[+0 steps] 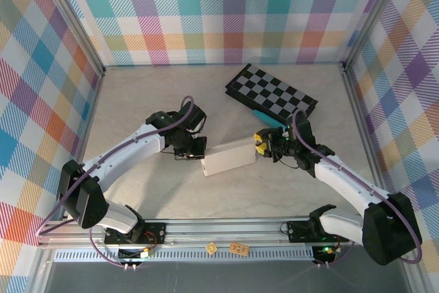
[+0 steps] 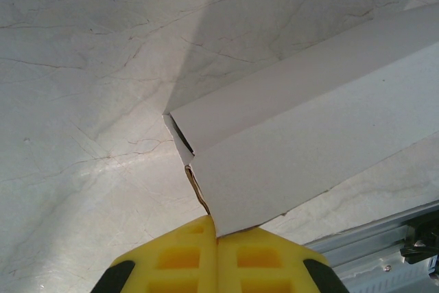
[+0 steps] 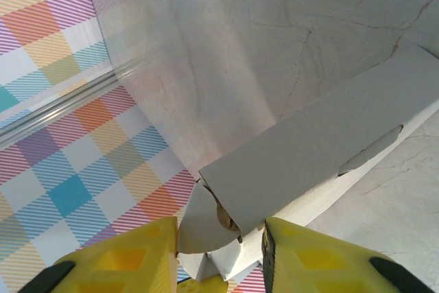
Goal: Fold the paper box
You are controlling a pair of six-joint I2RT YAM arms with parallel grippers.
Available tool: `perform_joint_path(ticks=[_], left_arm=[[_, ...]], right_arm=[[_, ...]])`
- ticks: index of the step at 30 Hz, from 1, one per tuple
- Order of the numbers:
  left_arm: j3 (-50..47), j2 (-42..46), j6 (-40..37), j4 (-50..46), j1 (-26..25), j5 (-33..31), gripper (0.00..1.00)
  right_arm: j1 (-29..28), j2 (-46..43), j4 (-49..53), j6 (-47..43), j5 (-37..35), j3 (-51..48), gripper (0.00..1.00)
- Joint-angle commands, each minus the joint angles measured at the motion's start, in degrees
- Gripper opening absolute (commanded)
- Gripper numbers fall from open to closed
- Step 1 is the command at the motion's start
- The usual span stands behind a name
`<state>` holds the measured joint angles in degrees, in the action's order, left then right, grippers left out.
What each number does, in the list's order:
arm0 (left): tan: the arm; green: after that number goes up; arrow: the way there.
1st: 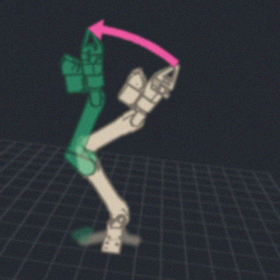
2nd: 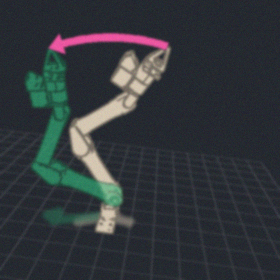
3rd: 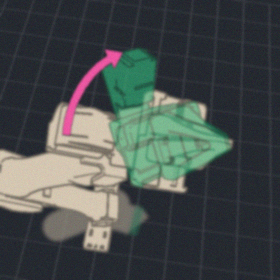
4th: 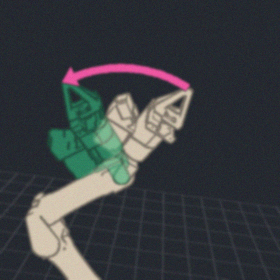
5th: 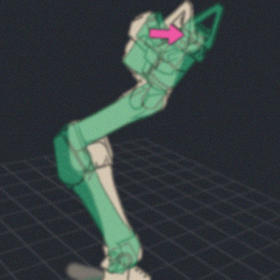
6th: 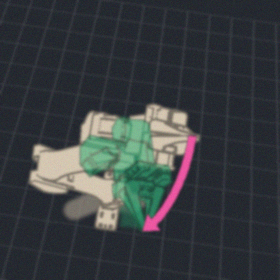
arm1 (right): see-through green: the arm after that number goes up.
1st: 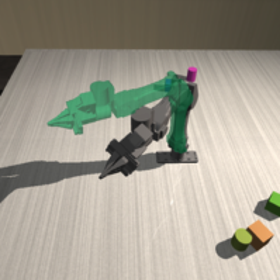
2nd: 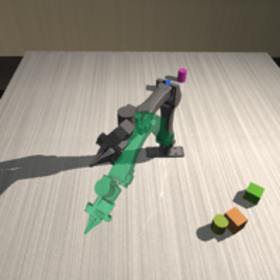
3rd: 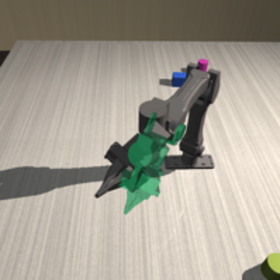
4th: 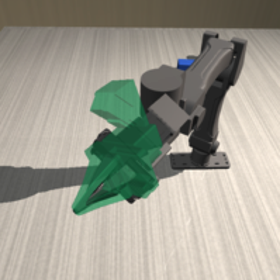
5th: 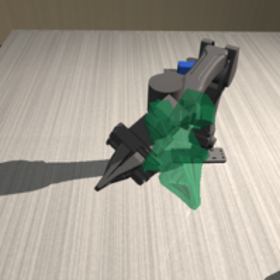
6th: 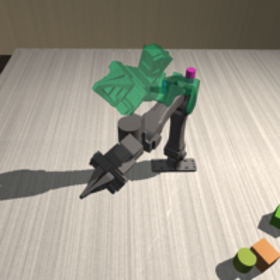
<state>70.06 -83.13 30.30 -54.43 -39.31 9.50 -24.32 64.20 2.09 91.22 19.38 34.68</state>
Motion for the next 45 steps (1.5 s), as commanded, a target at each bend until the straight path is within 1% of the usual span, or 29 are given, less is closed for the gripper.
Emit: perform_joint_path(ticks=[1, 7, 10, 17, 19, 22, 25, 32, 35, 37, 41, 43, 45], left_arm=[[-0.49, -0.77, 0.81, -1.83, -0.68, -0.28, 0.0], [-0.32, 0.2, 1.72, -1.51, -0.64, 0.08, 0.01], [-0.41, 0.23, 1.91, -1.24, -0.68, 0.46, 0.02], [-0.5, 1.03, 2.55, -0.92, -0.67, 1.04, 0.05], [-0.48, 1.57, 3.07, -0.61, -0.68, 1.31, 0.09], [-0.23, 2.85, 4.34, -0.12, -0.68, 1.92, 0.19], [-0.24, 4.54, 5.94, 0.87, -0.68, 2.74, 0.26], [-0.61, 7.35, 10.07, 2.47, -0.68, 4.12, 0.33], [-1.31, 8.6, 13.03, 3.1, -0.53, 3.77, 0.37], [-2.25, 9.86, 16.59, 3.6, -0.23, 3.16, 0.41], [-6.76, 13.33, 25.85, 9.8, 0.57, 3.33, 0.5], [-9.12, 14.94, 29.66, 12.72, 1.28, 3.61, 0.52], [-11.1, 15.44, 31.68, 14.68, 2.14, 4.51, 0.53]], right_arm=[[0.28, 0.3, 1.61, -2.68, -1.09, -1.89, 0.32], [0.17, 0.57, 2.33, -3.36, -1.2, -2.14, 0.3], [0.2, 0.83, 2.94, -4.07, -1.36, -1.8, 0.26], [0.15, 0.95, 4.83, -5.77, -1.52, -2.15, 0.23], [0.23, 0.7, 5.65, -5.84, -1.75, -2.21, 0.23], [0.23, 0.62, 5.91, -5.87, -1.89, -2.41, 0.22], [0.17, 0.58, 6.55, -5.88, -1.97, -2.19, 0.2], [0.15, 0.14, 7.7, -6.18, -1.97, -2.32, 0.18], [0.16, -0.23, 8.18, -6.25, -2.15, -2.41, 0.17], [0.17, -0.46, 8.28, -6.32, -2.32, -2.48, 0.17], [0.15, -0.66, 8.5, -6.33, -2.41, -2.47, 0.16], [0.18, -0.74, 8.65, -6.32, -2.42, -2.51, 0.16], [0.14, -0.81, 8.72, -6.32, -2.5, -2.43, 0.16]])
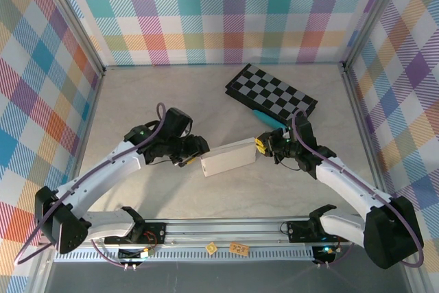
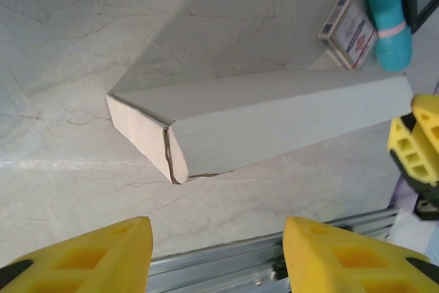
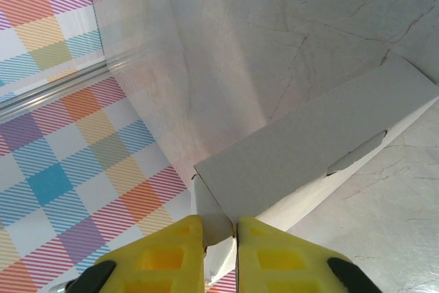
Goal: Fold the paper box
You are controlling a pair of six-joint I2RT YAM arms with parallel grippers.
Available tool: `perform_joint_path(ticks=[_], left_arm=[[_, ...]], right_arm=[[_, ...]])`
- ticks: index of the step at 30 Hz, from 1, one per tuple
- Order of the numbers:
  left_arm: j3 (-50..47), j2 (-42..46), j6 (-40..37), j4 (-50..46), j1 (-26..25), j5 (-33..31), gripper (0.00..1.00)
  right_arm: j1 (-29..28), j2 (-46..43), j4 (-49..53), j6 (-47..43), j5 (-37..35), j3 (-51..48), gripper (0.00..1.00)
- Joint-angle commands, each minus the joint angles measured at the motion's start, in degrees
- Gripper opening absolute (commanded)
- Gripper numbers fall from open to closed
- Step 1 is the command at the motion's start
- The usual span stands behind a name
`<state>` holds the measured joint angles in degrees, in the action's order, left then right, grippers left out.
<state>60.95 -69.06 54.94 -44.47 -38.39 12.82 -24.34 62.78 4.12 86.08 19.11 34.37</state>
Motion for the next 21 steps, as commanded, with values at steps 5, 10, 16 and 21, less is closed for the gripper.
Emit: perform_joint_path(ticks=[5, 10, 16, 21], left_arm=[[-8.28, 3.14, 12.91, 12.91, 3.69, 3.66, 0.5], [-11.39, 3.12, 16.77, 19.07, 4.6, 4.86, 0.46], [-11.73, 3.46, 16.78, 18.59, 4.77, 5.04, 0.38], [-12.73, 5.21, 16.19, 15.57, 5.06, 5.79, 0.36]], right_arm=[[0.18, 0.42, 6.89, -1.36, -2.15, -2.26, 0.16], [0.11, 0.06, 7.2, -1.36, -2.33, -2.29, 0.16], [0.19, -0.03, 7.21, -1.27, -2.41, -2.34, 0.15], [0.16, 0.15, 7.24, -1.27, -2.37, -2.1, 0.15]])
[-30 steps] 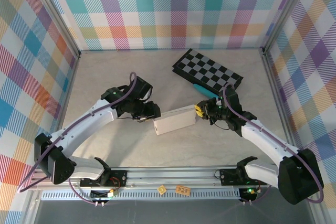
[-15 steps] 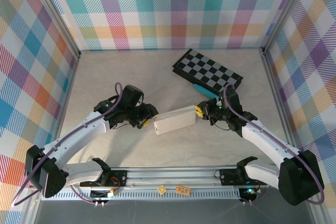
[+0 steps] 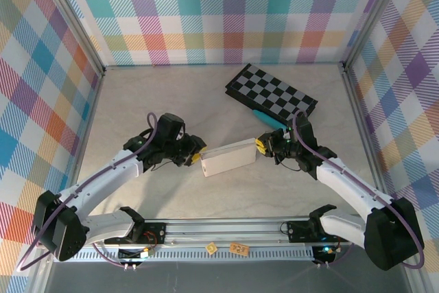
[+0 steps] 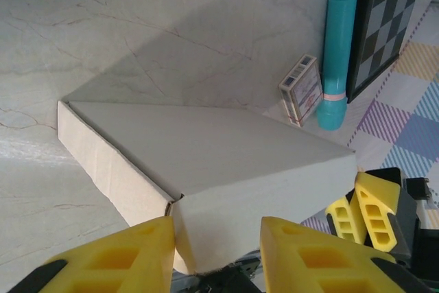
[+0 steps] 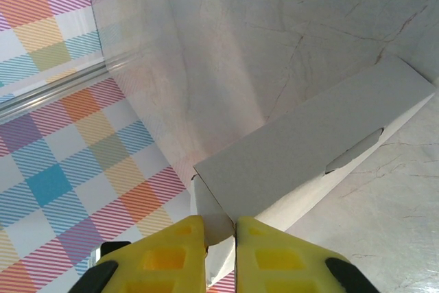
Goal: Fold the paper box
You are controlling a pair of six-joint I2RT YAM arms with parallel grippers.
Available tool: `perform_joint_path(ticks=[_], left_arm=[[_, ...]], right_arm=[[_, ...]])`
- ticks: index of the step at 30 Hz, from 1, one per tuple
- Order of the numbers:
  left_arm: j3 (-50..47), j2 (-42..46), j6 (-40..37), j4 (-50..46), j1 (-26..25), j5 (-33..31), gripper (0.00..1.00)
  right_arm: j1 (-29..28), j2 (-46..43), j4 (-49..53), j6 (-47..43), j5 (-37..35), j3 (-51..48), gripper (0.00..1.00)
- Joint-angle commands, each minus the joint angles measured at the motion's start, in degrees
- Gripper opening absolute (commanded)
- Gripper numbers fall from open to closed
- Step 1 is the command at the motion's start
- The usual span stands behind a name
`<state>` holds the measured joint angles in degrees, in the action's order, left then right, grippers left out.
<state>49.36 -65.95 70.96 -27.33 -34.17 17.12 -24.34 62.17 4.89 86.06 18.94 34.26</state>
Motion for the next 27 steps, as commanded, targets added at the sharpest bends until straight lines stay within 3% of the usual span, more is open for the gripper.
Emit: perform_joint_path(ticks=[1, 12, 15, 27], left_arm=[[-1.36, 2.62, -0.16, -2.28, 0.91, 1.55, 0.35], [-3.92, 1.47, -0.97, 0.98, 1.13, 4.64, 0.29], [-3.52, 1.41, -2.37, -0.89, 0.87, 4.71, 0.24], [-6.79, 1.82, -8.06, -5.72, 0.51, 4.91, 0.23]], right_arm=[[0.16, 0.67, 6.56, -1.25, -2.24, -1.85, 0.15], [0.21, 0.36, 7.55, -1.42, -2.23, -1.82, 0.14], [0.18, 0.32, 7.69, -1.42, -2.33, -1.82, 0.14], [0.14, 0.72, 8.3, -1.99, -2.68, -1.56, 0.14]])
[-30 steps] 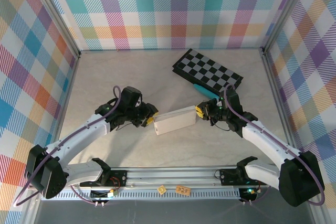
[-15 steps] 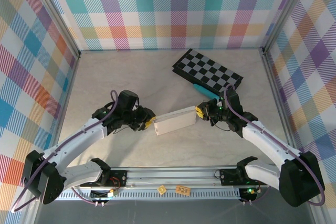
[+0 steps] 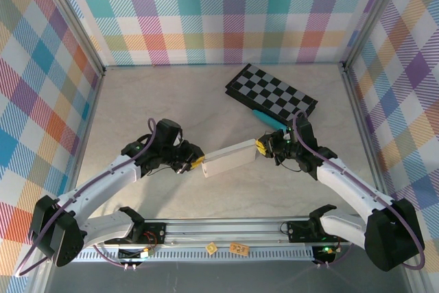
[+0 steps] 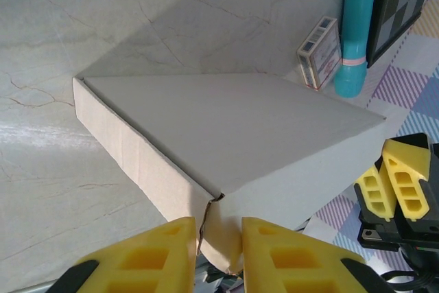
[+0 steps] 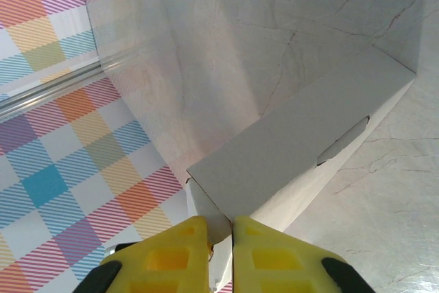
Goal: Fold the paper box
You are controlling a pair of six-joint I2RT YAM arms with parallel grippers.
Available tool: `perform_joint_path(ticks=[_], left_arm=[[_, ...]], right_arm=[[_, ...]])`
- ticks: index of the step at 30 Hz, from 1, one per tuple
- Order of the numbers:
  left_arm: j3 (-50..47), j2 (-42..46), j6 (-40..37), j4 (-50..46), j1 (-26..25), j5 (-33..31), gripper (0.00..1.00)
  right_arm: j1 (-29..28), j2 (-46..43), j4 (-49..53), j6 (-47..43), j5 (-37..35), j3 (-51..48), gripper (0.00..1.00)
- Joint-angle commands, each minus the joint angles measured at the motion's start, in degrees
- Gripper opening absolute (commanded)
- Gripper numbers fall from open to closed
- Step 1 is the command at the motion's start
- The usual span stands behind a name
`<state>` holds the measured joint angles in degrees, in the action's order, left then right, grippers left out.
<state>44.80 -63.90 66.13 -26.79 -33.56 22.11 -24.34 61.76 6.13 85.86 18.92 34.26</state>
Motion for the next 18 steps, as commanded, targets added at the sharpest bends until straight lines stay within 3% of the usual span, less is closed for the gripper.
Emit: perform_joint_path(ticks=[1, 12, 18], left_arm=[[-2.17, -0.28, -4.09, -6.91, -0.1, -0.26, 0.23], [-3.61, -2.59, -10.24, -9.18, -0.76, -1.1, 0.21], [-5.26, -3.31, -12.98, -10.08, -0.8, -1.41, 0.18]], right_arm=[[0.13, 1.3, 7.11, -1.85, -2.66, -1.57, 0.14], [0.16, 3.5, 10.56, -3.25, -2.58, 0.18, 0.12], [0.16, 7.99, 18.92, -5.75, -1.43, 3.9, 0.1]])
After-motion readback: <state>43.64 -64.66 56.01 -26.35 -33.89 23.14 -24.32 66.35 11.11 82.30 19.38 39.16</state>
